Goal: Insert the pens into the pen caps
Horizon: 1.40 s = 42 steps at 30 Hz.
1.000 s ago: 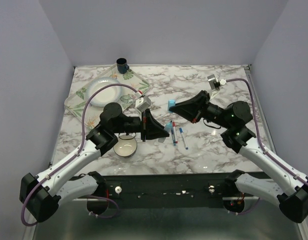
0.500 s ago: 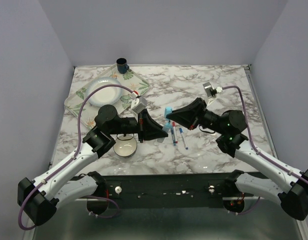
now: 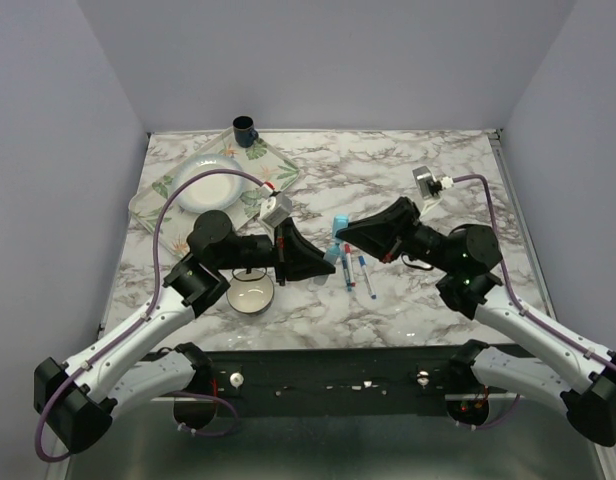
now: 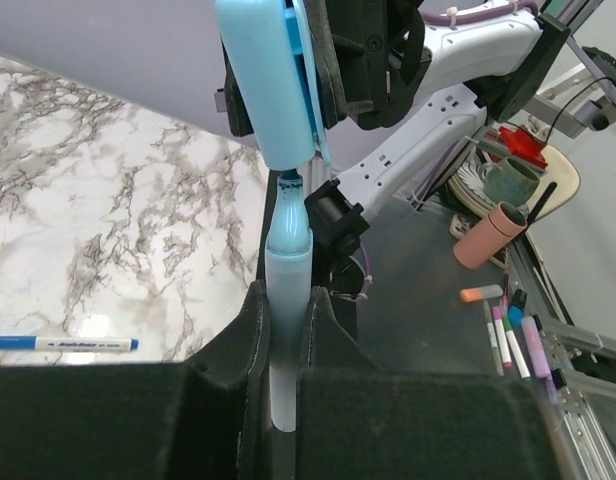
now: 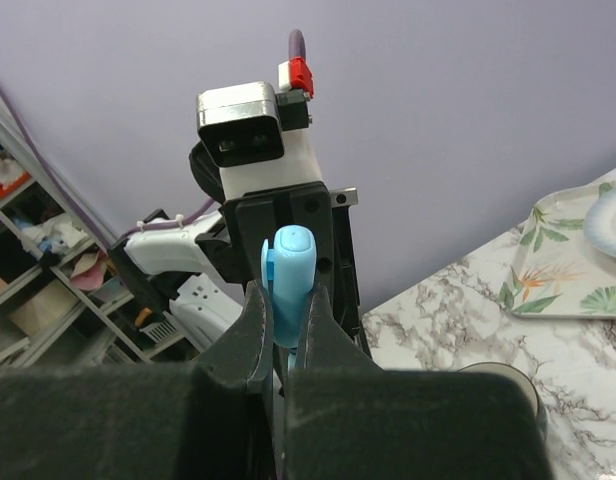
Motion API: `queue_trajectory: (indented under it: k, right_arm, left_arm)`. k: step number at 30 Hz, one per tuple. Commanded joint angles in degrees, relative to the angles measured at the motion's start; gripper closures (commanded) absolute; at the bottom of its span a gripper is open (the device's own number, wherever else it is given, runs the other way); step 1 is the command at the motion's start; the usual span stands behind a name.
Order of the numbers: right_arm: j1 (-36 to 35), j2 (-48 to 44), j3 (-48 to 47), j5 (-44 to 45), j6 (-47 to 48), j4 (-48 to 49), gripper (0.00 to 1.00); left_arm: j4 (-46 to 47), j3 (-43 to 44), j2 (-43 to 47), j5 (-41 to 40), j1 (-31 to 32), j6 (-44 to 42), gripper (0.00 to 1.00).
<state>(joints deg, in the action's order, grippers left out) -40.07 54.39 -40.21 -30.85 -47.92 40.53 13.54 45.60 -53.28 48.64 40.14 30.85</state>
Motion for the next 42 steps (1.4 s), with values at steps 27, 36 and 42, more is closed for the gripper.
queue_trajectory:
  k: [27, 36, 42]
  right_arm:
    - [-17.0, -2.0, 13.4, 23.9, 16.6, 3.9, 0.95]
    - [-18.4, 1.4, 14.6, 17.7, 12.5, 6.8, 0.99]
    - [-19.5, -0.2, 16.8, 19.2, 11.8, 5.0, 0.99]
  left_arm:
    - [9.1, -1.9, 4.1, -3.6, -1.1, 5.2, 1.0]
    - [12.2, -4.0, 6.7, -6.2, -1.6, 5.2, 1.0]
    - [15.5, -3.9, 6.3, -8.7, -1.6, 6.5, 1.0]
